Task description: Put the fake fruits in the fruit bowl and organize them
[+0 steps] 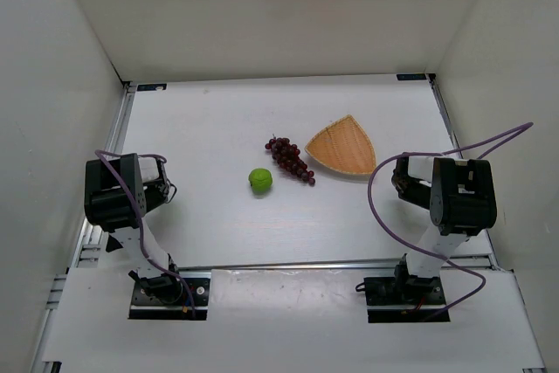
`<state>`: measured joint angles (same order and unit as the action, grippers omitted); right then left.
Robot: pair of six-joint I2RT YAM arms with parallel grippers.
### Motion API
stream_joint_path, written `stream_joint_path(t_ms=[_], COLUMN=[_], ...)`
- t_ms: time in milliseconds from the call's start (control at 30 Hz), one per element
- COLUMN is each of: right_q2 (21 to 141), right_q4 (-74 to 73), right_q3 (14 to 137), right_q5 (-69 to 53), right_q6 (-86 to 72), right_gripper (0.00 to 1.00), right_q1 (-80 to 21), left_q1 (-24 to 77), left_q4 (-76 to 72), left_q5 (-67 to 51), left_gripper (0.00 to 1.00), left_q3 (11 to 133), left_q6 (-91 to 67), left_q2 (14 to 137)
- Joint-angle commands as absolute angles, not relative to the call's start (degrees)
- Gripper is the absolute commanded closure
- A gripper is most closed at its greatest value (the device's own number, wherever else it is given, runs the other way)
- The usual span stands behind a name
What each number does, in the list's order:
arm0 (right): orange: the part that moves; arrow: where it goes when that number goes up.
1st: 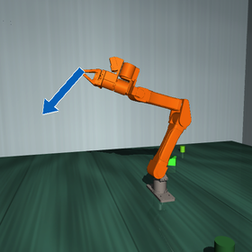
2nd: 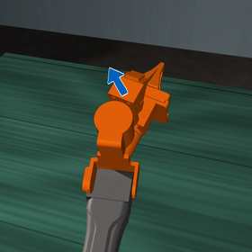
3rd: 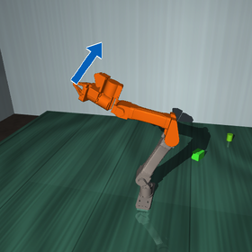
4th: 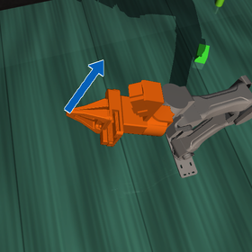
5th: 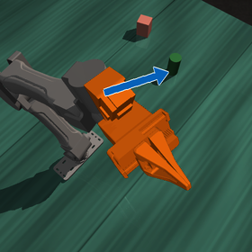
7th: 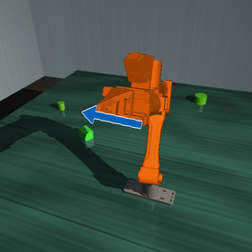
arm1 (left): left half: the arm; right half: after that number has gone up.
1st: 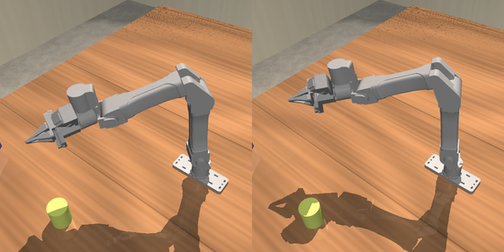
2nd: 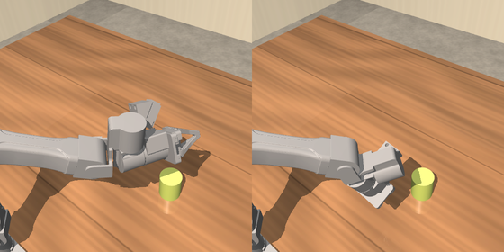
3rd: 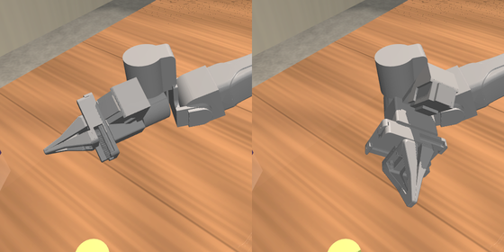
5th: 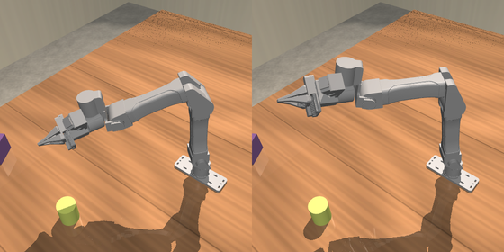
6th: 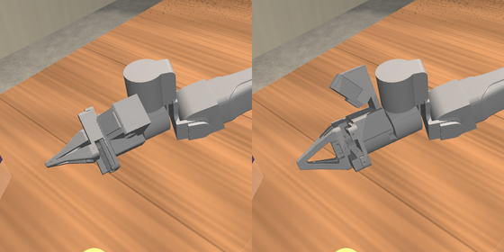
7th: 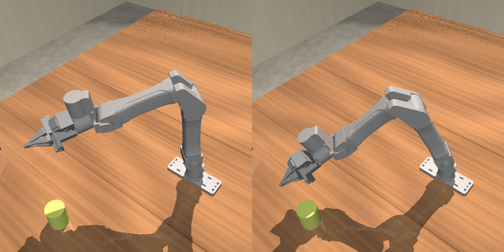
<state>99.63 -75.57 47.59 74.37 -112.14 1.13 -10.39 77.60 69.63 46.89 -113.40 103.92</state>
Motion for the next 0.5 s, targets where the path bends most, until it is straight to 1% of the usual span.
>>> stream_joint_path(t_ms=[0, 167, 200, 267, 367, 400, 467], right_q2=[99.7, 99.7, 99.7, 100.5, 103.5, 103.5, 101.2], right_q4=[-83.8, -83.8, -83.8, -83.8, -83.8, -83.8, -83.8], right_q3=[49.1, 49.1, 49.7, 53.9, 58.4, 58.4, 57.4], right_q5=[75.8, 75.8, 75.8, 77.0, 77.6, 79.6, 82.4], right_q6=[-122.1, -122.1, -120.7, -113.1, -104.8, -104.2, -105.0], right_gripper=[0.00, 0.00, 0.00, 0.00, 0.00, 0.00, 0.00], right_q1=[1.4, 1.4, 1.4, 0.9, 0.9, -0.8, -4.6], left_q1=[-10.5, -10.5, -10.5, -10.5, -9.9, -9.1, -8.4], left_q4=[81.6, 81.6, 81.6, 81.6, 81.6, 81.6, 81.6], left_q5=[70.0, 70.5, 70.5, 70.5, 74.1, 76.0, 77.2], left_gripper=[0.01, 0.01, 0.01, 0.01, 0.01, 0.01, 0.01], left_q3=[48.0, 48.7, 48.7, 48.7, 52.3, 57.3, 62.5], left_q6=[-119.5, -118.7, -118.7, -118.7, -110.3, -100.8, -94.2], left_q2=[104.1, 104.1, 104.1, 104.1, 104.8, 106.1, 109.7])
